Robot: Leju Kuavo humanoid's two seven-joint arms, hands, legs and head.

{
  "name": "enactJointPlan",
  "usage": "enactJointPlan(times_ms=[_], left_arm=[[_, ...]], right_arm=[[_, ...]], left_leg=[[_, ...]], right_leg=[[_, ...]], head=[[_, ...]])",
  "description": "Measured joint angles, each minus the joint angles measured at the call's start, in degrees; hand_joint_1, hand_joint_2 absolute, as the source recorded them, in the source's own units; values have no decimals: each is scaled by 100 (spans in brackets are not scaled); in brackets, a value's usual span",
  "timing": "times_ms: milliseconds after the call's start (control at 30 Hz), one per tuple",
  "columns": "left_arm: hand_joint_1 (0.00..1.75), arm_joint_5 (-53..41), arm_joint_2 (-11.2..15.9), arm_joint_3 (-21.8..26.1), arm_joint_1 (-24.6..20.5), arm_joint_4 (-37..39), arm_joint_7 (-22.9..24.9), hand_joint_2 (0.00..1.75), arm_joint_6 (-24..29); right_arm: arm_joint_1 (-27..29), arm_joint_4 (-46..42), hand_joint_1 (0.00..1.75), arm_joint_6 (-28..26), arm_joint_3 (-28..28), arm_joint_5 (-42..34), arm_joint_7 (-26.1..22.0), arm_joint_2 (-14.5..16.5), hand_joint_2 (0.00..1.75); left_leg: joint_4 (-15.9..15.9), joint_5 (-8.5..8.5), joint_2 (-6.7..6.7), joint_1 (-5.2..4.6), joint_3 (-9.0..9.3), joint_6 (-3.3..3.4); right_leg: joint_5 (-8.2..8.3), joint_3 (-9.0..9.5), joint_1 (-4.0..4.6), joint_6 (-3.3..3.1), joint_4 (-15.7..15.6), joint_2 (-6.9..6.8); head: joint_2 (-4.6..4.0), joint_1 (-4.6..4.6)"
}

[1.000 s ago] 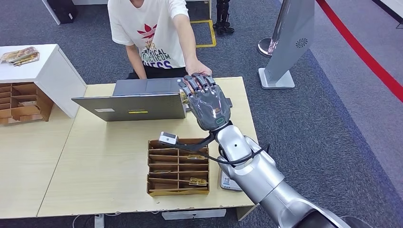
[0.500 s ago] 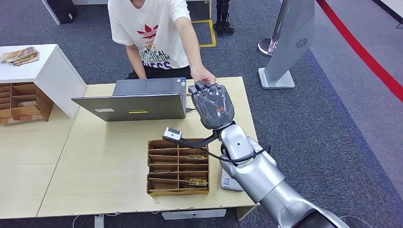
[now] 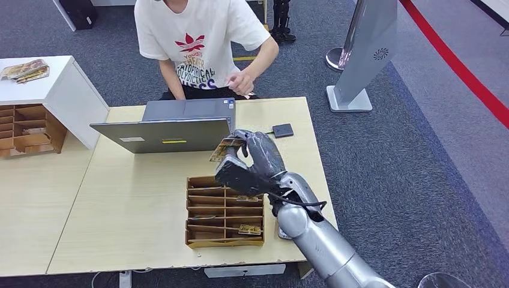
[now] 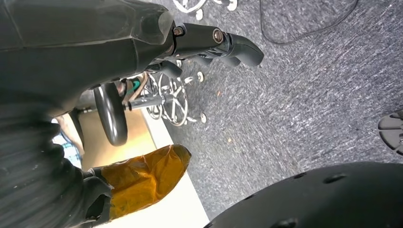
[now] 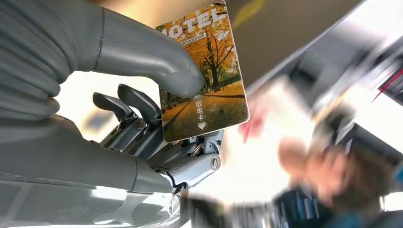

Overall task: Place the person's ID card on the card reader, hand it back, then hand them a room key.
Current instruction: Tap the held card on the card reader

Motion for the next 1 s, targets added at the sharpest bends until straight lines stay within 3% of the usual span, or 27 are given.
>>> enactJointPlan(times_ms=[67, 233, 500, 633, 767, 1000], left_arm=[[0, 57, 9, 0, 31, 0, -30, 175, 19], [0, 161, 33, 0, 88, 0, -80, 175, 69], [0, 193, 45, 0, 107, 0, -87, 175, 78], [0, 287, 46, 10, 110, 0, -109, 175, 114], [0, 451, 46, 64, 131, 0, -177, 175, 149], [0, 672, 46, 194, 216, 0, -284, 175, 184]], right_arm=[[197, -344, 175, 438, -101, -875, -28, 5, 175], [539, -907, 175, 963, -352, -2191, -35, -12, 175], [731, -1248, 175, 1066, -496, -2405, -35, -62, 175], [838, -1352, 175, 1263, -599, -3074, 10, -130, 175], [1032, -1512, 175, 1260, -792, -3278, 43, -446, 175], [1657, -1754, 175, 1133, -1154, -2343, 168, -1364, 175]], left_leg=[[0, 0, 0, 0, -1, 0], [0, -1, 1, 0, -1, 0], [1, 0, 1, 0, 1, 0], [1, 0, 0, 0, 1, 0], [1, -1, -1, -1, -1, 1], [7, -6, -5, -6, -2, 8]], right_leg=[[-1, -1, 0, 1, 0, 0], [-1, -1, 0, 1, -1, 0], [1, -1, 0, 0, -1, 1], [0, -1, 0, 1, -1, 0], [0, 0, -1, 2, -3, -1], [-1, 2, -6, 3, -9, -4]], head=[[0, 1], [0, 1], [0, 1], [0, 0], [0, 1], [0, 1]])
